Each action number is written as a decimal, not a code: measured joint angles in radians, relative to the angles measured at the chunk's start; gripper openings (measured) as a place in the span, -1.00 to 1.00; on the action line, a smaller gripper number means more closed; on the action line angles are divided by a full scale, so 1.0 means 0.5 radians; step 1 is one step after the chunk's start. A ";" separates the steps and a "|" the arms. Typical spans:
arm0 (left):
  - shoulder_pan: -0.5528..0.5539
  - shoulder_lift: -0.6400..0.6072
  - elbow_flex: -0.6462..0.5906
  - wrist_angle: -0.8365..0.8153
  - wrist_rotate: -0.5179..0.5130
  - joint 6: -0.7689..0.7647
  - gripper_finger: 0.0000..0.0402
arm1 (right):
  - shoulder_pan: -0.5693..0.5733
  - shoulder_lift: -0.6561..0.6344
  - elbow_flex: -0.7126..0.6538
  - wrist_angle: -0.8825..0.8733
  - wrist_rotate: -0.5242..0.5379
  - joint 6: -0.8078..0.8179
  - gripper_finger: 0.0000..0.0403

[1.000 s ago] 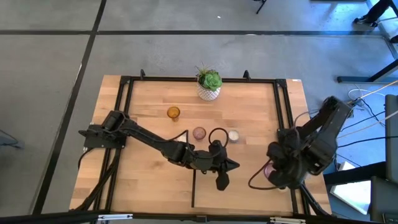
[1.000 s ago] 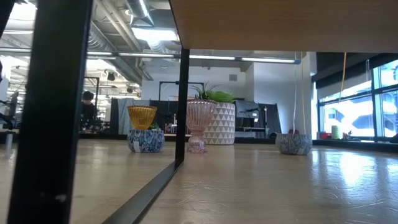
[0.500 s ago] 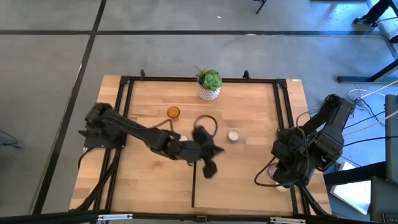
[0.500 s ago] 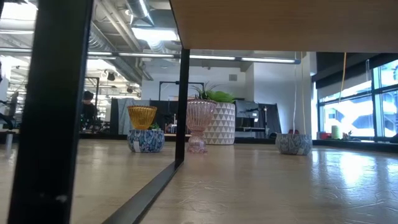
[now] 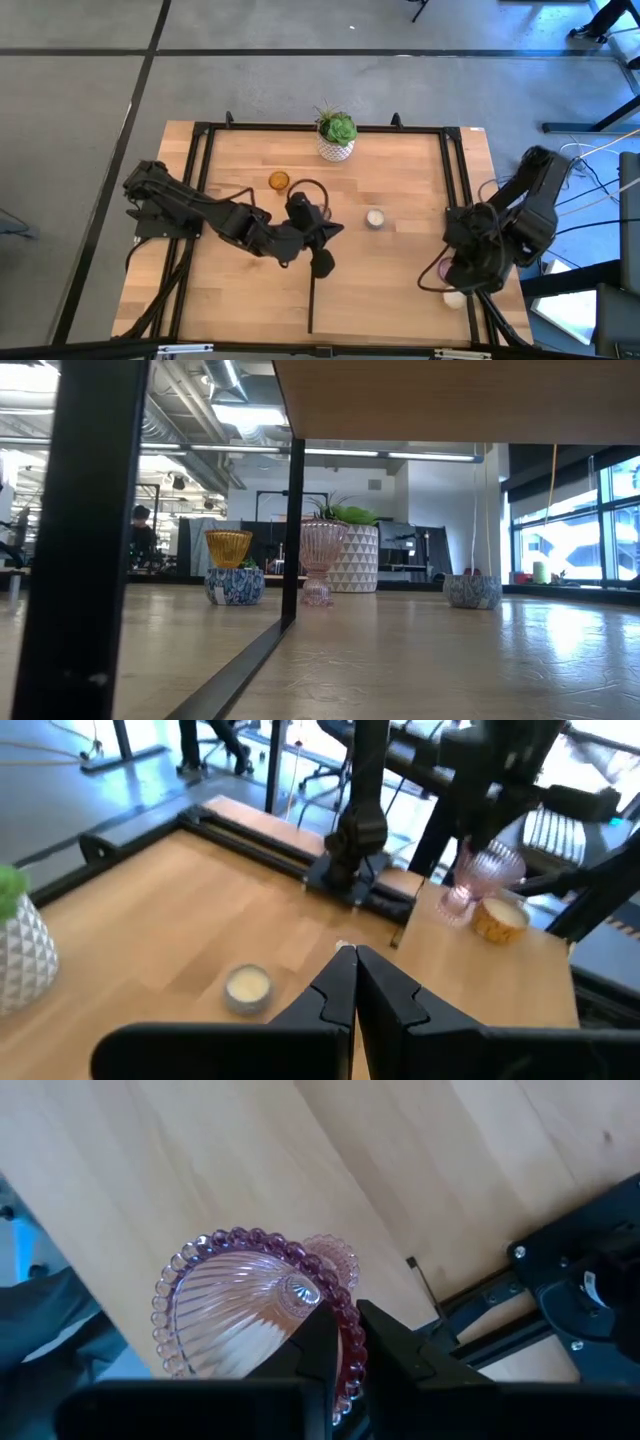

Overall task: Pick & Place candle stick holders
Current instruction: Put the purple glass candle holder on the shelf aligned with the yellow scented candle

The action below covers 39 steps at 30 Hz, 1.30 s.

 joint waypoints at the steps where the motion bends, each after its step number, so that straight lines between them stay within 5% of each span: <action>1: -0.003 0.018 0.000 0.009 0.005 -0.021 -0.99 | 0.014 -0.013 -0.001 0.001 0.001 0.013 -0.81; 39: 0.013 0.096 -0.001 0.058 0.033 -0.117 -0.99 | 0.103 -0.063 -0.140 0.001 -0.063 0.183 -0.81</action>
